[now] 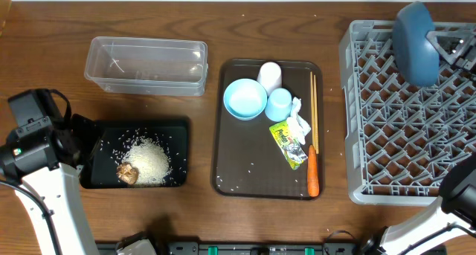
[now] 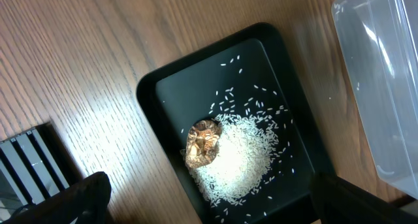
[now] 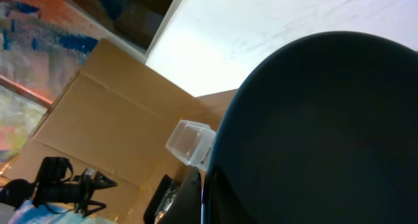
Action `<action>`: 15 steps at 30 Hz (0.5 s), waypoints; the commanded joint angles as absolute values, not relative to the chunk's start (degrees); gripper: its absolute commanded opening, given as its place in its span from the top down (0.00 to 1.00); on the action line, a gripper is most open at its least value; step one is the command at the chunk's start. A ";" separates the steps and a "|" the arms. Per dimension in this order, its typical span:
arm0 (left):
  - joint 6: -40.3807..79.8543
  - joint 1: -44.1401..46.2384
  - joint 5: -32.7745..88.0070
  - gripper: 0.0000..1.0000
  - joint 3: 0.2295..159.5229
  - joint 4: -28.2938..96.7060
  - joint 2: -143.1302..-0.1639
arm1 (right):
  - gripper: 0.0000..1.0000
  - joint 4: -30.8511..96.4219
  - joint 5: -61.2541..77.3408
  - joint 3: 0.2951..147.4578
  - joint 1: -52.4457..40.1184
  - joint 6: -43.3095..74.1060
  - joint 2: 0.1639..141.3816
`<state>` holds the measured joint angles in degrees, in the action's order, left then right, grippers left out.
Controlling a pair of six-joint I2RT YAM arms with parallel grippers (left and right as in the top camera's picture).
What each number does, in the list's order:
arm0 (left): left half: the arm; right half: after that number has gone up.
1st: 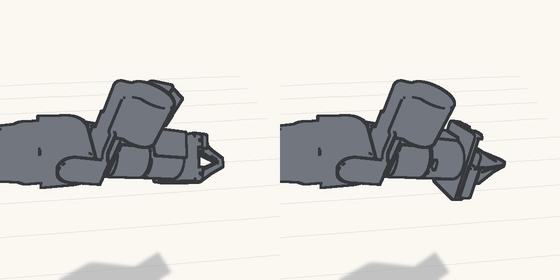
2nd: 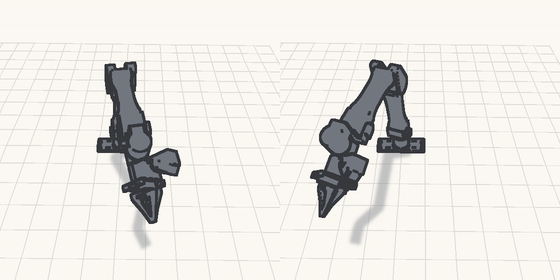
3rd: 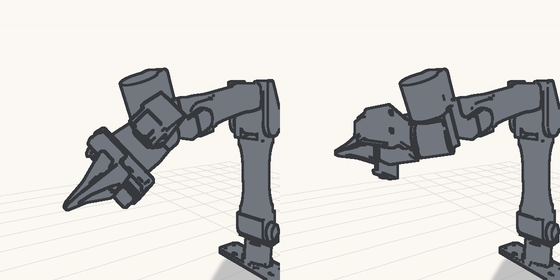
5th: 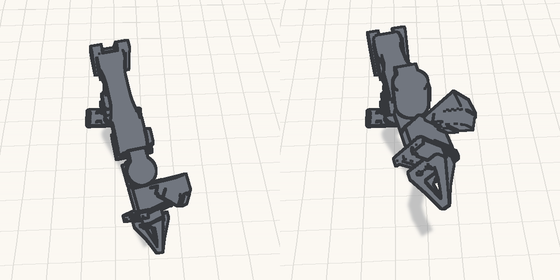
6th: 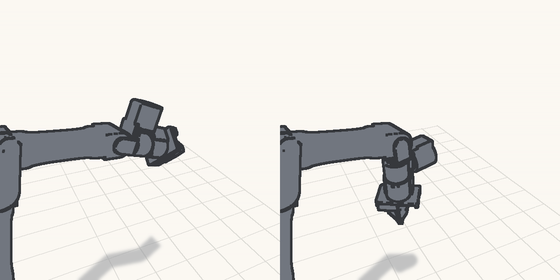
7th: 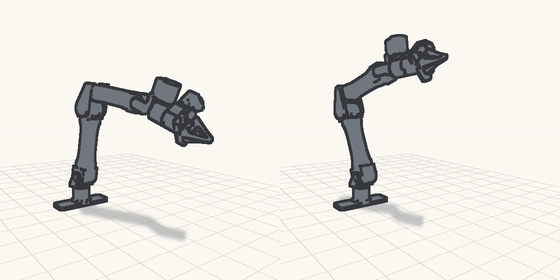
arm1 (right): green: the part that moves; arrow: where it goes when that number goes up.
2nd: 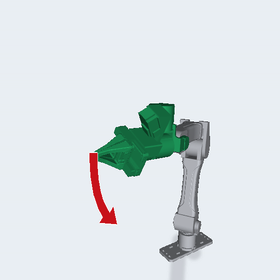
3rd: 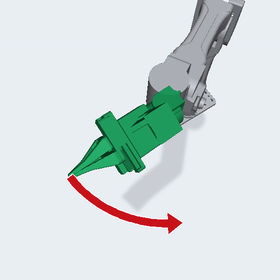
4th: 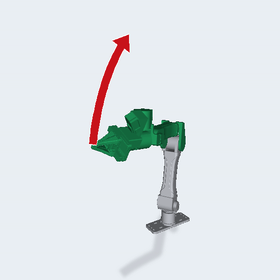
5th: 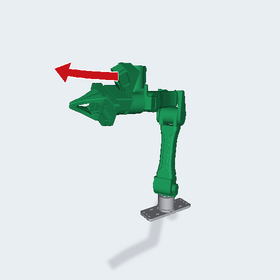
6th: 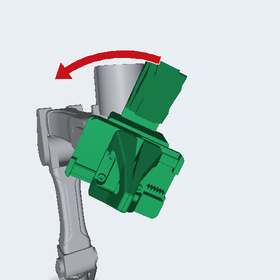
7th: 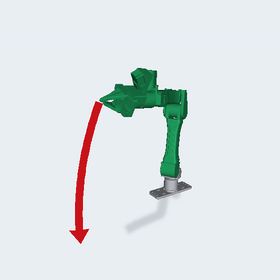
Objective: Sort waste into correct bins and load items into the dishwasher rack
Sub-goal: 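Lower the blue plate into the rack's back corner and release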
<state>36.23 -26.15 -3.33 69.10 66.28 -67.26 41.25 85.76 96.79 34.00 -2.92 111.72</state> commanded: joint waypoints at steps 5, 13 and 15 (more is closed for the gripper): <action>36.75 -26.46 -3.44 0.02 68.88 66.61 -67.09 | 0.99 41.12 80.31 97.80 32.86 7.92 111.35; 36.75 -26.46 -3.44 0.02 68.88 66.63 -67.09 | 0.99 40.97 74.35 97.80 33.76 12.36 111.35; 36.75 -26.46 -3.44 0.02 68.88 66.61 -67.09 | 0.99 40.97 71.61 97.80 34.02 13.52 111.33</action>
